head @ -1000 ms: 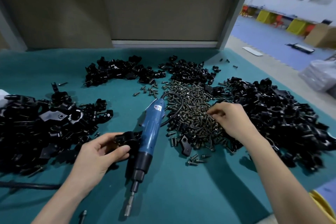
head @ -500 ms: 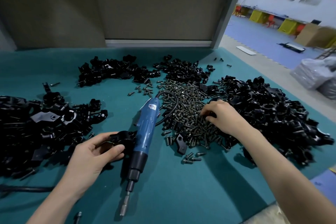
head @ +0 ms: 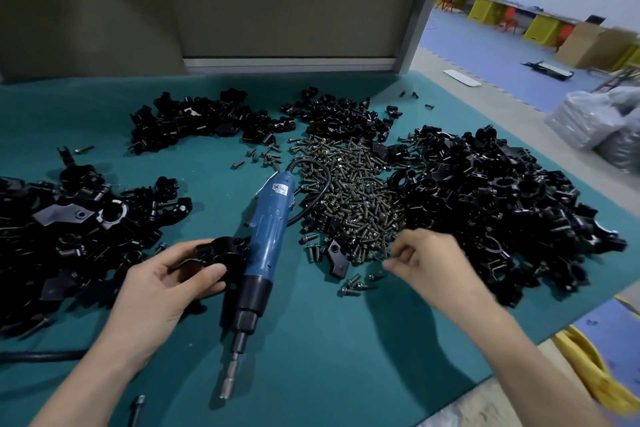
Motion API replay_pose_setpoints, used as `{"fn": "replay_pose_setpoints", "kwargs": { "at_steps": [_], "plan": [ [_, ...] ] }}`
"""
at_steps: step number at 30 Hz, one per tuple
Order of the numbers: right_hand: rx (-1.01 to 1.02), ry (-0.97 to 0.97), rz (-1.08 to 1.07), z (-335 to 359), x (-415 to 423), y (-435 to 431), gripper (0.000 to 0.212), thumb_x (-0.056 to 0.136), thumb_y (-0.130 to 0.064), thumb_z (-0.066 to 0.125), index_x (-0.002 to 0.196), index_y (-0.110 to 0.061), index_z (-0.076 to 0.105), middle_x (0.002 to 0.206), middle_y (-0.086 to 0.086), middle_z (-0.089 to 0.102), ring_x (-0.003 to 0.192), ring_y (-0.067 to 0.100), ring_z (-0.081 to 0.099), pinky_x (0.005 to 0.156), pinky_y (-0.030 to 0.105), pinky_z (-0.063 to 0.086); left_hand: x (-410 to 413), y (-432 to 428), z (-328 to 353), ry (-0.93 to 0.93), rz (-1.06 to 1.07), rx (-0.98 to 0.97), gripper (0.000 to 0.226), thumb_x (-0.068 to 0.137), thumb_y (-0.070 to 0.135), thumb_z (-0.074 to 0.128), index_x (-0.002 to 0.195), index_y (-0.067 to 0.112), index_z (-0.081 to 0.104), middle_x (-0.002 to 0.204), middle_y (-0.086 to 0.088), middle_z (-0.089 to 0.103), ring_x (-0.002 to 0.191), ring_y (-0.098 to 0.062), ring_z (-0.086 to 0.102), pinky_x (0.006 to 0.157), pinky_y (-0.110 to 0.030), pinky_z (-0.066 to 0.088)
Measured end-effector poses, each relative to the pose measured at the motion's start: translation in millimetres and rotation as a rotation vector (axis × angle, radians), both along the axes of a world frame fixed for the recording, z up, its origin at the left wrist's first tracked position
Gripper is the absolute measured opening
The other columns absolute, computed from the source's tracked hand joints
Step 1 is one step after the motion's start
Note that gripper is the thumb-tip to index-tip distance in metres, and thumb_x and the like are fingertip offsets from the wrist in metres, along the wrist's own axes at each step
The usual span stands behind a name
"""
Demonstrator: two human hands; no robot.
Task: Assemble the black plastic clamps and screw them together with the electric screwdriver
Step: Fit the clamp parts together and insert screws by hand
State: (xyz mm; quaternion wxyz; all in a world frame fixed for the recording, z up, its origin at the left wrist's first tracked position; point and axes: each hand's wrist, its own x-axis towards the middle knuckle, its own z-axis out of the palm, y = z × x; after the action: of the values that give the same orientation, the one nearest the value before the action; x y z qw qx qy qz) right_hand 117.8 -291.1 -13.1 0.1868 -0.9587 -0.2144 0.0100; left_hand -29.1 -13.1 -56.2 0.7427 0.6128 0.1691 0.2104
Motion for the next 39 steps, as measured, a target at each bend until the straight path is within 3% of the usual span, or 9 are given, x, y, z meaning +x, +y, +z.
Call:
{"fn": "replay_pose_setpoints", "kwargs": {
  "at_steps": [8,13,18,21,23,26,28,34,39],
  "plan": [
    [0.187,-0.054,-0.043,-29,-23,7,0.010,0.088,-0.007,0.065,0.087,-0.012,0.056,0.078,-0.005,0.054,0.066,0.012,0.051,0.070,0.032,0.049,0,1,-4,-0.008,0.004,0.038,0.029,0.063,0.008,0.070,0.084,0.026,0.078,0.090,0.001,0.076,0.074,-0.006,0.070,0.065,-0.019,0.057],
    [0.181,-0.057,-0.110,-12,-24,-22,0.018,0.080,-0.004,0.068,0.094,-0.016,0.069,0.074,-0.007,0.056,0.063,0.006,0.052,0.067,0.024,0.048,-1,8,-10,0.007,-0.025,0.062,0.052,0.046,0.040,0.089,0.094,0.023,0.076,0.096,-0.001,0.076,0.080,-0.009,0.071,0.069,-0.023,0.058],
    [0.300,-0.078,-0.239,5,-11,-52,0.013,0.088,-0.005,0.067,0.096,-0.015,0.067,0.083,-0.013,0.058,0.075,-0.001,0.056,0.070,0.012,0.046,1,7,-13,0.000,-0.025,0.062,0.041,0.054,0.029,0.077,0.094,0.023,0.076,0.095,0.000,0.076,0.079,-0.009,0.071,0.069,-0.023,0.058],
    [0.273,-0.096,-0.240,0,-12,-48,0.008,0.088,-0.011,0.068,0.094,-0.016,0.067,0.075,-0.021,0.057,0.071,-0.008,0.054,0.062,0.003,0.042,1,6,-14,0.002,-0.027,0.053,0.034,0.059,0.022,0.076,0.093,0.024,0.076,0.095,0.000,0.076,0.079,-0.008,0.071,0.069,-0.022,0.058],
    [0.218,-0.109,-0.219,-5,-13,-43,0.008,0.088,-0.012,0.069,0.092,-0.017,0.066,0.074,-0.017,0.058,0.070,-0.004,0.055,0.063,0.008,0.042,2,6,-15,-0.002,-0.025,0.050,0.030,0.065,0.012,0.071,0.092,0.024,0.077,0.095,0.000,0.076,0.079,-0.008,0.071,0.068,-0.021,0.058],
    [0.111,-0.122,-0.217,-12,-13,-35,0.007,0.088,-0.012,0.068,0.092,-0.014,0.062,0.081,-0.004,0.064,0.076,0.017,0.061,0.073,0.033,0.052,2,5,-14,-0.012,-0.013,0.047,0.029,0.066,0.007,0.068,0.089,0.024,0.077,0.092,0.001,0.076,0.077,-0.007,0.071,0.067,-0.020,0.058],
    [0.055,-0.134,-0.219,-16,-14,-31,0.008,0.089,-0.013,0.067,0.093,-0.011,0.060,0.085,0.003,0.065,0.081,0.024,0.062,0.075,0.038,0.051,3,5,-12,-0.015,-0.011,0.042,0.029,0.067,0.005,0.068,0.087,0.024,0.077,0.091,0.001,0.076,0.076,-0.008,0.071,0.067,-0.020,0.058],
    [-0.050,-0.175,-0.301,-22,-21,-20,0.014,0.093,-0.016,0.061,0.104,-0.009,0.056,0.097,0.007,0.061,0.091,0.027,0.055,0.072,0.035,0.047,1,3,-8,-0.006,-0.031,0.029,0.038,0.051,0.027,0.077,0.089,0.026,0.077,0.092,0.001,0.076,0.078,-0.008,0.071,0.067,-0.020,0.058],
    [-0.067,-0.146,-0.293,-24,-25,-17,0.018,0.094,-0.016,0.058,0.111,-0.011,0.059,0.102,0.003,0.060,0.091,0.024,0.057,0.073,0.032,0.045,1,2,-7,-0.009,-0.026,0.028,0.035,0.052,0.026,0.078,0.087,0.027,0.078,0.091,0.003,0.076,0.077,-0.007,0.071,0.066,-0.020,0.057]
  ]
}}
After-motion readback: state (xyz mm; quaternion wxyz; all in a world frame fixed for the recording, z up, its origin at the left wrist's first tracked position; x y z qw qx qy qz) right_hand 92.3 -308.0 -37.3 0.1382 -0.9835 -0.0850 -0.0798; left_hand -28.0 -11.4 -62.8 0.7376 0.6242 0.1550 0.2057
